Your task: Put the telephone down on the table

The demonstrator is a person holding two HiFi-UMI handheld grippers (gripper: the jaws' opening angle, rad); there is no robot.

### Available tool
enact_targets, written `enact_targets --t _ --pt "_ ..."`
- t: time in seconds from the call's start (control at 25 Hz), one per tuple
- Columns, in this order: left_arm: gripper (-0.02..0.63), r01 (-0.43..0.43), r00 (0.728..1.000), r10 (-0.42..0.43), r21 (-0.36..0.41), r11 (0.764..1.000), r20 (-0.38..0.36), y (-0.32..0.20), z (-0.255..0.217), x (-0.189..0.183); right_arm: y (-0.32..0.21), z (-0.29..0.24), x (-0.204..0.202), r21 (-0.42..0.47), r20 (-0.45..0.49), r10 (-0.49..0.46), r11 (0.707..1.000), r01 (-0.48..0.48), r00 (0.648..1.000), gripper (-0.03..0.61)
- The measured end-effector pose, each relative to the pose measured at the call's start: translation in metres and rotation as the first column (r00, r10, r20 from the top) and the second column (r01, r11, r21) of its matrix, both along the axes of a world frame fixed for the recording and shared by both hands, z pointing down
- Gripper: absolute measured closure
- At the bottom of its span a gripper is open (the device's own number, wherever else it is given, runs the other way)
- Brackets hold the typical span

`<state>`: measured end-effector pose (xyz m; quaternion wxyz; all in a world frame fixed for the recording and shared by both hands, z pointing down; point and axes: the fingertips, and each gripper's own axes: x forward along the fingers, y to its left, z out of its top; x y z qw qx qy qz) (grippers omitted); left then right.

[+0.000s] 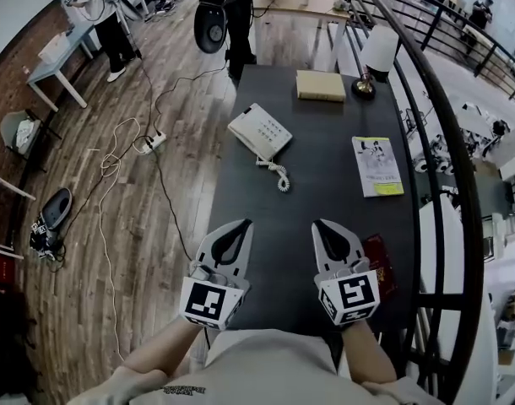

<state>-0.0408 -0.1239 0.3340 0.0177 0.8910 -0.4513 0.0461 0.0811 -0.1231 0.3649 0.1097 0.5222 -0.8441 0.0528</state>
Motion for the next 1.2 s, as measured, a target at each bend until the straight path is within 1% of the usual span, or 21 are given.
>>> enact_targets --t 0.12,0.2,0.28,0.36,0.48,0.72,0.8,0.96,1.2 --pt "0.609 0.002 1.000 -0.002 0.001 1.000 0.012 0.006 0.005 0.000 0.012 0.008 -0.005 -0.005 0.008 0.002 1.000 -0.002 1.000 0.575" --pt "0.609 0.002 0.999 -0.003 0.019 1.000 0.036 0.007 0.006 -0.001 0.016 0.008 -0.006 0.008 0.011 0.005 1.000 -0.005 1.000 0.577" --pt "0.609 0.008 0.998 -0.009 0.025 1.000 0.054 0.006 0.007 -0.003 0.017 0.005 -0.007 0.032 -0.014 0.007 0.999 -0.007 1.000 0.577" --pt "0.609 0.011 0.998 -0.012 0.017 1.000 0.054 0.004 0.007 -0.006 0.017 0.001 -0.011 0.049 -0.028 0.005 0.999 -0.004 1.000 0.577" --pt "0.609 0.008 0.998 -0.008 0.001 1.000 0.058 0.004 0.007 -0.007 0.016 -0.003 -0.016 0.063 -0.010 -0.007 0.998 0.007 1.000 0.577" --pt "0.609 0.005 0.998 -0.005 -0.008 1.000 0.066 0.006 0.008 -0.004 0.019 -0.009 -0.021 0.080 -0.004 -0.021 0.997 0.021 1.000 0.577" --pt "0.609 0.005 0.998 -0.004 -0.016 1.000 0.062 0.007 0.009 -0.002 0.019 -0.009 -0.021 0.076 0.001 -0.022 0.997 0.022 1.000 0.577" --pt "0.609 0.001 0.998 0.000 -0.003 1.000 0.062 0.007 0.010 -0.003 0.020 -0.005 -0.020 0.065 -0.015 -0.027 0.997 0.028 1.000 0.577" --pt "0.609 0.004 0.998 -0.002 -0.028 1.000 0.058 0.011 0.013 0.001 0.024 -0.004 -0.017 0.061 -0.007 -0.021 0.998 0.022 1.000 0.577"
